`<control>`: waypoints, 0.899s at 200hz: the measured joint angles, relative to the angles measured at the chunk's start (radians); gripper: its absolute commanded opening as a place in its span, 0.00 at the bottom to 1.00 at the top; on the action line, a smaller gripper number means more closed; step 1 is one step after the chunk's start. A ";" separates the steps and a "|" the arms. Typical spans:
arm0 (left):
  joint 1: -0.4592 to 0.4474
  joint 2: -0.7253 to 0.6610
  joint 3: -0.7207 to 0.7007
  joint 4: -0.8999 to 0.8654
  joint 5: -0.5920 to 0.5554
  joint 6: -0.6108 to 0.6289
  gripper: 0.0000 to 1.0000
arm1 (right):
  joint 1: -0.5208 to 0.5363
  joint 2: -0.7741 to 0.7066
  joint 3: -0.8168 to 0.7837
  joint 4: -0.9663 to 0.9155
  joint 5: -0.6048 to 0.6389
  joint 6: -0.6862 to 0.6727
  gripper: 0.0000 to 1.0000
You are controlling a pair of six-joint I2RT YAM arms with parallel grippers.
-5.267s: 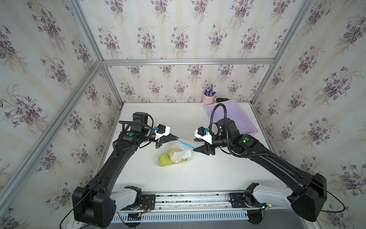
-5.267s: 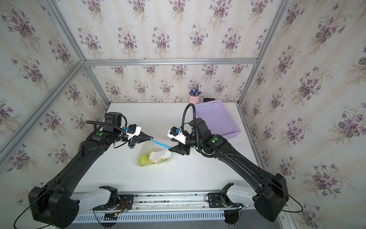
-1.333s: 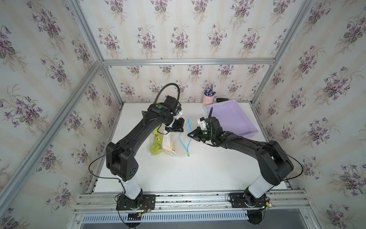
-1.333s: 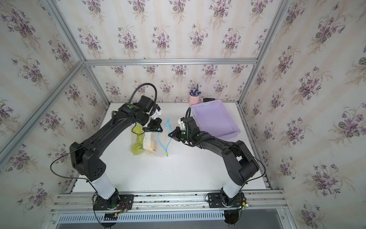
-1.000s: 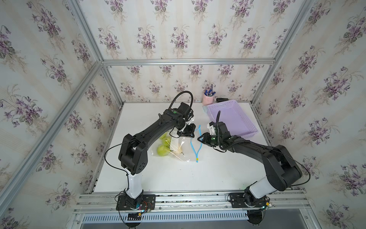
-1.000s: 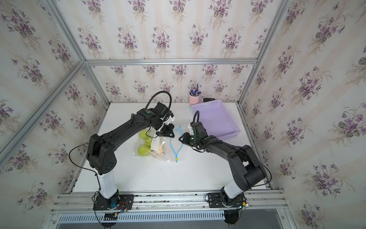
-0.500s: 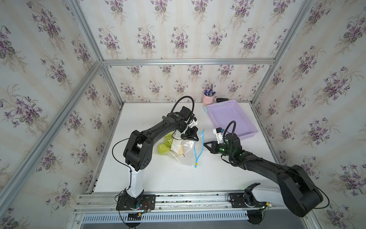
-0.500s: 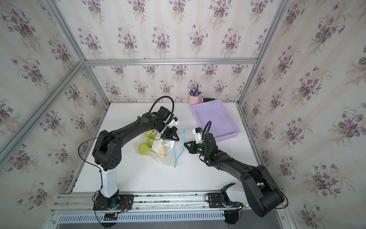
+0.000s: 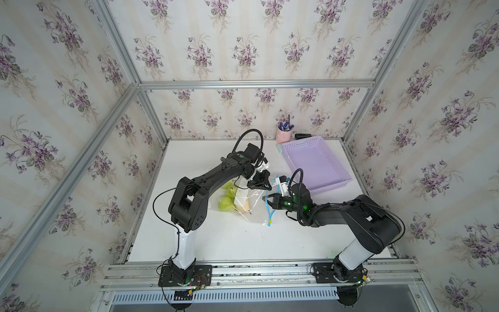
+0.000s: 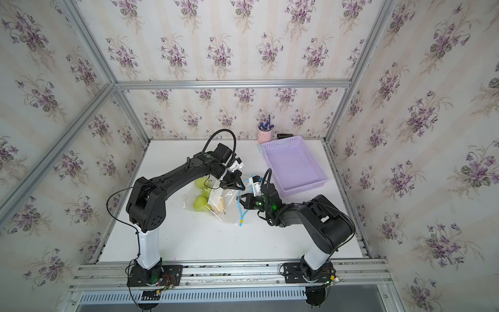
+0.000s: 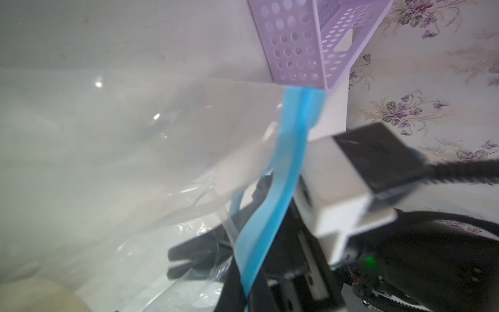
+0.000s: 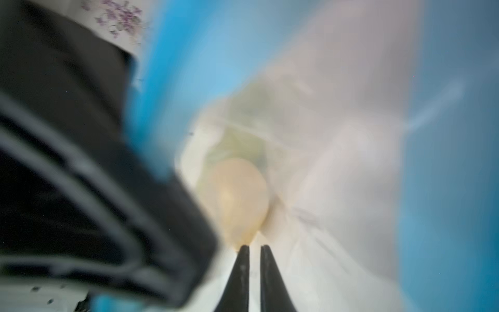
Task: Open the zip-top bag and take out the pear
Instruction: Adjust the zipper food storage bag at the center of the board.
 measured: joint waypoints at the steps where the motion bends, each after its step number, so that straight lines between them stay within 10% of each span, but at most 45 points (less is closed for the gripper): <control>1: 0.001 -0.003 0.000 0.003 0.001 -0.003 0.38 | 0.000 0.003 -0.002 0.001 0.001 0.001 0.15; 60: 0.101 -0.408 -0.237 0.024 -0.242 0.044 0.89 | 0.002 0.100 0.018 0.136 0.005 0.005 0.28; 98: 0.422 -0.619 -0.586 -0.021 -0.422 0.029 0.92 | 0.002 0.124 0.038 0.174 -0.035 0.022 0.34; 132: 0.520 -0.615 -0.672 -0.041 -0.390 0.073 0.92 | 0.002 0.125 0.045 0.179 -0.054 0.026 0.35; 152: 0.544 -0.554 -0.654 0.015 -0.332 0.085 0.85 | 0.002 0.126 0.045 0.179 -0.059 0.029 0.34; 180: 0.555 -0.374 -0.578 0.069 -0.295 0.080 0.24 | 0.002 0.132 0.049 0.178 -0.064 0.029 0.34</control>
